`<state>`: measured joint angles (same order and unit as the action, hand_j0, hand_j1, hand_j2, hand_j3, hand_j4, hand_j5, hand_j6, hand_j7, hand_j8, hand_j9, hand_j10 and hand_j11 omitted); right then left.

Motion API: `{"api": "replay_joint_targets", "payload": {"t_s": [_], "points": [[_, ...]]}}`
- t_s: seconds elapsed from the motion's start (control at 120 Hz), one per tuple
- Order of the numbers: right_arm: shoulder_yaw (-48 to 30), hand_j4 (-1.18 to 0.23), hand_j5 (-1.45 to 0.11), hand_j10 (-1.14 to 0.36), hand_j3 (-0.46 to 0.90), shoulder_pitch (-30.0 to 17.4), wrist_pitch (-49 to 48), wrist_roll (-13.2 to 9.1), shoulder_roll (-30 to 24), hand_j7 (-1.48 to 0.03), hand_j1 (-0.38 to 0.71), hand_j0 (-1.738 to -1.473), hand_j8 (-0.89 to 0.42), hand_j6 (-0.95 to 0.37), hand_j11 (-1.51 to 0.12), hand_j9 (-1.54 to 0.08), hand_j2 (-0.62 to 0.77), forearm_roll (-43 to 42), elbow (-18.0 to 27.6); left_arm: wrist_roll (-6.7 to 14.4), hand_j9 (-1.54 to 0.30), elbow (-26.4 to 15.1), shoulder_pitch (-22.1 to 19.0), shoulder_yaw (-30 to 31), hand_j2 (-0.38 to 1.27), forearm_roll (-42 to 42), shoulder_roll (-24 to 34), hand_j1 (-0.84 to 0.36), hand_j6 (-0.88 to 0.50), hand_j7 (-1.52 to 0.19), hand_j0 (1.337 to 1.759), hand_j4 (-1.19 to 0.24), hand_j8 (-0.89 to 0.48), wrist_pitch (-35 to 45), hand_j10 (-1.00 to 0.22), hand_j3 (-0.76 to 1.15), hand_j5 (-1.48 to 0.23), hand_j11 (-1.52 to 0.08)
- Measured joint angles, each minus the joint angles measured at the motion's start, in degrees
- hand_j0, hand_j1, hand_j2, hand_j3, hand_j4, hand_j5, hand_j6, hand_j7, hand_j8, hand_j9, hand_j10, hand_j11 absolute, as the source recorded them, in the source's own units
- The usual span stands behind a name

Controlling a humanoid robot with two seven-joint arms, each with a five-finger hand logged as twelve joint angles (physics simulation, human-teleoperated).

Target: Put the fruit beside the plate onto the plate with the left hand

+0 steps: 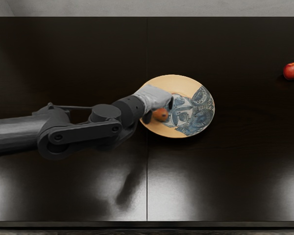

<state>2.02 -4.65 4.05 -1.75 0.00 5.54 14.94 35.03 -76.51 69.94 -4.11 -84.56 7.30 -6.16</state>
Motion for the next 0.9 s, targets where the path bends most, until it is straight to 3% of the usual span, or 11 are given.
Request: {"api": "replay_joint_targets", "payload": {"t_s": [0.033, 0.158, 0.292, 0.417, 0.617, 0.692, 0.817, 0.9], "points": [[0.0, -0.03, -0.04, -0.03, 0.0, 0.0, 0.0, 0.0, 0.0, -0.04, -0.31, -1.658, -0.03, -0.03, -0.04, -0.04, -0.01, 0.0, 0.0, 0.0, -0.52, -0.1, 0.1, -0.1, 0.01, 0.5, 0.1, -0.1, -0.25, -0.52, 1.66, -0.35, -0.32, 0.0, -0.4, -0.4, -0.54, -0.52], [0.0, -0.03, -0.04, -0.03, 0.0, 0.0, 0.0, 0.0, 0.0, -0.04, -0.31, -1.658, -0.03, -0.03, -0.04, -0.04, -0.01, 0.0, 0.0, 0.0, -0.44, -2.2, 0.3, -2.9, 0.03, 2.1, 1.6, -0.04, -0.26, -0.44, 1.658, -0.31, -0.29, -0.1, -0.33, -0.23, -0.45, -0.44], [0.0, -0.03, -0.04, -0.03, 0.0, 0.0, 0.0, 0.0, 0.0, -0.04, -0.31, -1.658, -0.03, -0.03, -0.04, -0.04, -0.01, 0.0, 0.0, 0.0, -0.39, -5.9, 0.3, -8.4, 0.04, 12.9, 6.1, 0.0, -0.26, -0.39, 1.658, -0.28, -0.28, -0.4, -0.3, -0.12, -0.39, -0.39], [0.0, -0.03, -0.04, -0.03, 0.0, 0.0, 0.0, 0.0, 0.0, -0.04, -0.31, -1.658, -0.03, -0.03, -0.04, -0.04, -0.01, 0.0, 0.0, 0.0, -0.36, -7.8, 0.1, -12.6, 0.05, 30.2, 13.9, 0.02, -0.26, -0.36, 1.658, -0.27, -0.27, -2.7, -0.28, -0.06, -0.36, -0.36], [0.0, -0.03, -0.04, -0.03, 0.0, 0.0, 0.0, 0.0, 0.0, -0.04, -0.31, -1.658, -0.03, -0.03, -0.04, -0.04, -0.01, 0.0, 0.0, 0.0, -0.34, -8.9, -1.1, -19.9, 0.05, 60.8, 32.6, 0.04, -0.26, -0.34, 1.658, -0.26, -0.26, -21.0, -0.26, -0.02, -0.34, -0.34], [0.0, -0.03, -0.04, -0.03, 0.0, 0.0, 0.0, 0.0, 0.0, -0.04, -0.31, -1.658, -0.03, -0.03, -0.04, -0.04, -0.01, 0.0, 0.0, 0.0, -0.34, -9.0, -4.1, -21.8, 0.05, 68.1, 36.3, 0.04, -0.25, -0.34, 1.658, -0.26, -0.26, -25.0, -0.26, -0.02, -0.34, -0.34], [0.0, -0.03, -0.04, -0.03, 0.0, 0.0, 0.0, 0.0, 0.0, -0.04, -0.31, -1.658, -0.03, -0.03, -0.04, -0.04, -0.01, 0.0, 0.0, 0.0, -0.33, -8.9, -13.5, -27.6, 0.05, 76.1, 42.3, 0.04, -0.25, -0.33, 1.658, -0.26, -0.26, -27.7, -0.26, -0.01, -0.33, -0.33], [0.0, -0.03, -0.04, -0.03, 0.0, 0.0, 0.0, 0.0, 0.0, -0.04, -0.31, -1.658, -0.03, -0.03, -0.04, -0.04, -0.01, 0.0, 0.0, 0.0, -0.33, -8.8, -14.9, -30.7, 0.05, 78.3, 42.4, 0.04, -0.25, -0.33, 1.658, -0.26, -0.25, -28.4, -0.26, -0.01, -0.33, -0.33]]}}
